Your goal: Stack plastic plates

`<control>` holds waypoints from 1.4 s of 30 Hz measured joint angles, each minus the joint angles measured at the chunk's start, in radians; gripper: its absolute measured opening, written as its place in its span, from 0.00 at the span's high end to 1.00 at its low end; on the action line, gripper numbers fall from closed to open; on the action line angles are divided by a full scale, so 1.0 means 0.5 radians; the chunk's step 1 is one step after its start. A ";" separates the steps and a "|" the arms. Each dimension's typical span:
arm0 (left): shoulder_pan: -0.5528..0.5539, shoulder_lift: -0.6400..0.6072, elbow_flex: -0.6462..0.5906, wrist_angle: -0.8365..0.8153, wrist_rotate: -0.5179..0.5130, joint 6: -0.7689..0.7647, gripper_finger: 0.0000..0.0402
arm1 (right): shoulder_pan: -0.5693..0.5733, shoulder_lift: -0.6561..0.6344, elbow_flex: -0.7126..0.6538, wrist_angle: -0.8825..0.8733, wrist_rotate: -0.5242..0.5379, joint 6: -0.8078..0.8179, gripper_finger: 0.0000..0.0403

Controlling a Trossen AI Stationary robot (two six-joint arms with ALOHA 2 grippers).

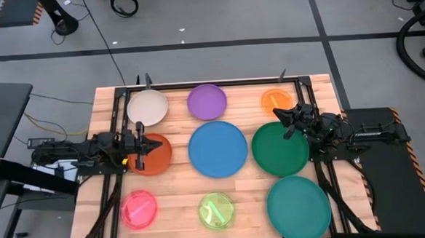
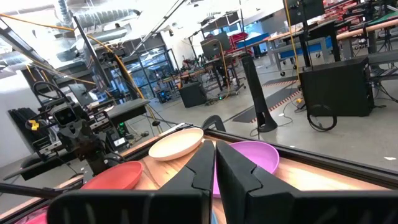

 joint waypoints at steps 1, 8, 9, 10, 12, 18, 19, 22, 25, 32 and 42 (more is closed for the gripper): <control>0.000 0.000 0.000 0.000 0.000 0.000 0.97 | 0.000 0.000 0.000 0.000 0.000 -0.001 0.94; 0.000 0.000 0.000 0.000 0.000 0.000 0.97 | 0.000 0.000 0.000 0.001 0.001 -0.020 0.94; 0.000 0.000 0.000 0.000 0.000 0.000 0.97 | -0.003 0.000 0.000 0.006 0.002 -0.056 0.94; 0.000 0.000 0.000 0.001 0.000 0.000 0.97 | -0.006 0.000 0.000 0.023 0.008 -0.096 0.94; 0.000 0.000 0.000 0.000 0.000 0.000 0.97 | -0.011 0.000 0.000 0.093 0.022 -0.149 0.94; 0.000 0.000 0.000 0.001 0.000 0.000 0.97 | -0.011 0.000 0.000 0.246 -0.006 -0.091 0.94; 0.000 0.000 0.000 0.001 0.000 0.000 0.97 | -0.016 0.001 0.000 0.296 0.004 -0.131 0.94; 0.000 0.000 0.000 0.000 0.000 0.000 0.97 | -0.028 0.018 0.000 0.480 0.060 -0.097 0.94; 0.000 0.000 0.000 0.001 0.000 0.000 0.97 | 0.017 0.105 0.017 0.619 -0.217 -0.006 0.94; 0.000 0.000 0.000 0.001 0.000 0.000 0.97 | 0.285 0.699 0.337 0.518 -0.215 0.170 0.94; 0.000 0.000 0.000 0.003 -0.001 0.000 0.97 | 0.731 1.752 1.162 -0.826 0.669 0.741 0.94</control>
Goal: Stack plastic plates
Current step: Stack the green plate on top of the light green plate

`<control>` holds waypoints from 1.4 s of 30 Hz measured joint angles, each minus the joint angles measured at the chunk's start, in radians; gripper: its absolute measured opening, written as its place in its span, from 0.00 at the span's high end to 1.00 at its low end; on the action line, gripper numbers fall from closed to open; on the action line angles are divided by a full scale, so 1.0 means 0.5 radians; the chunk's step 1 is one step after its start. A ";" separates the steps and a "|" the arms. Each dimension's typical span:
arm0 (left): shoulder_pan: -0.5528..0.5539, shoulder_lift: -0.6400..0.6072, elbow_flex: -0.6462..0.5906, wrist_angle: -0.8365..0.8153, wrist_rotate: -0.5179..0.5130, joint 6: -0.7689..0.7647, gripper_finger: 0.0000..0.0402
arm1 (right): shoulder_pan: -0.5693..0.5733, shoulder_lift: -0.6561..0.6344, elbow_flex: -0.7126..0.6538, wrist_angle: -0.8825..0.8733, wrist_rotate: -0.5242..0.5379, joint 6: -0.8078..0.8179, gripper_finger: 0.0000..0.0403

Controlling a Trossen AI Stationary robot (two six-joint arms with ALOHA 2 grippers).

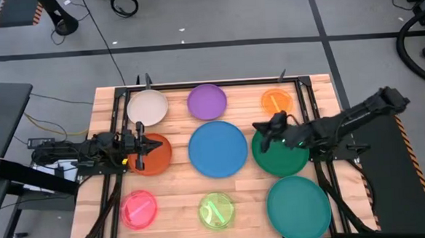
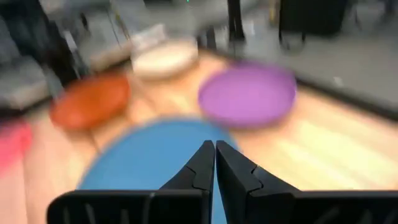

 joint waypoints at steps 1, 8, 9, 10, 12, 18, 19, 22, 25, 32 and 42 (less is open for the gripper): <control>0.000 0.000 0.000 0.000 0.000 0.000 0.97 | 0.031 0.085 0.096 -0.191 -0.021 0.123 0.94; 0.000 0.000 0.000 0.001 0.000 0.000 0.97 | 0.236 0.581 0.534 -0.835 -0.658 0.597 0.95; 0.000 0.000 0.000 0.001 0.000 0.000 0.97 | 0.262 0.632 0.556 -0.832 -0.783 0.604 0.95; 0.000 0.000 0.000 0.001 0.000 0.000 0.97 | 0.288 0.673 0.565 -0.819 -0.909 0.604 0.95; 0.000 0.000 0.000 0.002 0.000 0.000 0.97 | 0.333 0.740 0.566 -0.813 -1.104 0.602 0.95; 0.000 0.000 0.000 0.002 0.000 0.000 0.97 | 0.392 0.900 0.566 -0.853 -1.291 0.648 0.95; 0.000 0.000 0.000 0.002 0.000 0.000 0.97 | 0.387 0.922 0.566 -0.871 -1.289 0.677 0.95; 0.000 0.000 0.000 0.002 0.000 0.000 0.97 | 0.350 0.975 0.566 -0.918 -1.324 0.663 0.95; 0.000 0.000 0.000 0.002 0.000 0.000 0.97 | 0.312 0.991 0.565 -0.990 -1.358 0.631 0.94; 0.000 0.000 0.000 0.002 0.000 0.000 0.97 | 0.253 0.864 0.588 -1.044 -1.508 0.448 0.85; 0.000 0.000 0.000 0.003 0.000 0.000 0.97 | 0.380 1.135 1.413 -2.041 -1.099 0.466 0.85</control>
